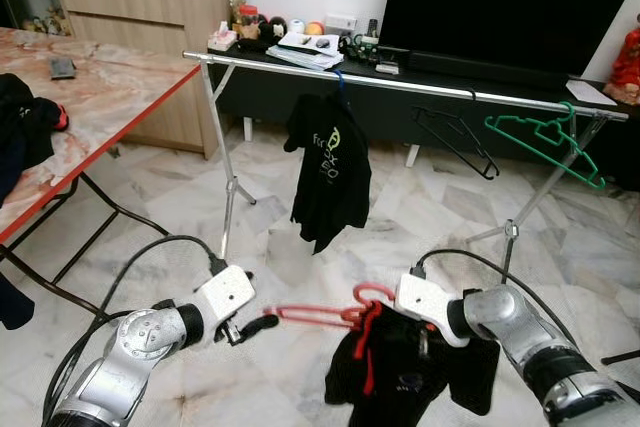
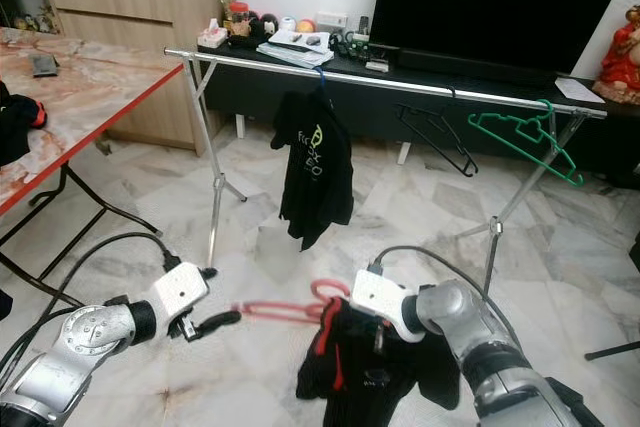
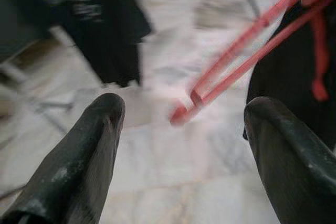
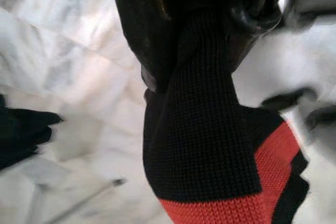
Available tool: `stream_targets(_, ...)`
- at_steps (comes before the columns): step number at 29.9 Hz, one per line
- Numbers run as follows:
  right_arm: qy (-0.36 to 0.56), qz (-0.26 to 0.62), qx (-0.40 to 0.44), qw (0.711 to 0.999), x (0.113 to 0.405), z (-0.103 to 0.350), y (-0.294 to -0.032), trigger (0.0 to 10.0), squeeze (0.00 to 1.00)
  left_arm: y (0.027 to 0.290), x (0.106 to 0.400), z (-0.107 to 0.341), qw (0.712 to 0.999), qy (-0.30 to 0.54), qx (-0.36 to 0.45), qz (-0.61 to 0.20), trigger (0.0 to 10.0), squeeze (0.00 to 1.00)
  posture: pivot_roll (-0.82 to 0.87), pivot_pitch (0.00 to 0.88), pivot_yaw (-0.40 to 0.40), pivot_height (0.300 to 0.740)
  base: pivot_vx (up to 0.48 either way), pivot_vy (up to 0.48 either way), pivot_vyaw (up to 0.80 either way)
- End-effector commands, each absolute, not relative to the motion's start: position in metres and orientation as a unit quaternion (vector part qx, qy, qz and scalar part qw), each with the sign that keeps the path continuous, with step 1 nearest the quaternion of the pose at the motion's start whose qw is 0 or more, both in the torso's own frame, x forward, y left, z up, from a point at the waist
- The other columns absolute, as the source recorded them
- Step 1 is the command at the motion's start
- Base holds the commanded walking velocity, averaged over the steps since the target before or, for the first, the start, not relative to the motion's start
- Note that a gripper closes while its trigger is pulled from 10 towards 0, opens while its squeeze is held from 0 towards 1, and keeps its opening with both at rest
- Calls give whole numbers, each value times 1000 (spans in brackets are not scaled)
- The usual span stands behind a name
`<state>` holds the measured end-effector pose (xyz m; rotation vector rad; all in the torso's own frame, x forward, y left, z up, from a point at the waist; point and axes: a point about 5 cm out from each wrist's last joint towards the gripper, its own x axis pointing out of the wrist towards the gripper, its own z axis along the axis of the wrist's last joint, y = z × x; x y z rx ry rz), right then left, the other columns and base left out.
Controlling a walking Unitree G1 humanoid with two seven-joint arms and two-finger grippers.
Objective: Hang hanger
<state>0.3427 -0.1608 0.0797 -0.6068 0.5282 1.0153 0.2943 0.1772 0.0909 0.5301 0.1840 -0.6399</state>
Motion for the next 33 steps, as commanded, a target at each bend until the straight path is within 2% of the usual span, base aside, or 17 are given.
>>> stream_targets(1, 200, 444, -255, 835, 359, 103, -152, 0, 0, 178, 294, 86, 918, 85, 260, -287, 10000, 0, 140, 0, -114, 740, 0, 0, 0)
stream_targets(9, 140, 485, -226, 833, 368, 127, -113, 0, 0, 177, 298, 77, 933, 73, 260, -236, 10000, 0, 137, 0, -114, 740, 0, 0, 0)
stream_targets(13, 103, 508, -194, 833, 371, 144, -92, 0, 0, 185, 301, 67, 943, 75, 271, -179, 10000, 0, 136, 0, -114, 740, 0, 0, 0)
stream_targets(16, 83, 541, -189, 815, 367, 151, -78, 0, 0, 198, 302, 56, 941, 94, 303, -117, 10000, 0, 133, 0, -117, 740, 0, 0, 0)
stream_targets(20, 80, 554, -191, 806, 365, 152, -70, 0, 0, 208, 300, 47, 937, 108, 323, -75, 10000, 0, 132, 0, -118, 740, 0, 0, 0)
stream_targets(26, 78, 568, -185, 798, 362, 153, -56, 0, 0, 206, 295, 32, 919, 118, 366, -89, 10000, 0, 136, 0, -126, 740, 0, 0, 0)
stream_targets(28, 73, 583, -190, 787, 359, 154, -44, 0, 0, 202, 293, 26, 910, 119, 385, -100, 10000, 0, 143, 0, -131, 740, 0, 0, 0)
stream_targets(33, 65, 589, -178, 785, 357, 157, -28, 0, 0, 196, 292, 22, 916, 121, 365, -110, 10000, 0, 154, 0, -141, 740, 0, 0, 0)
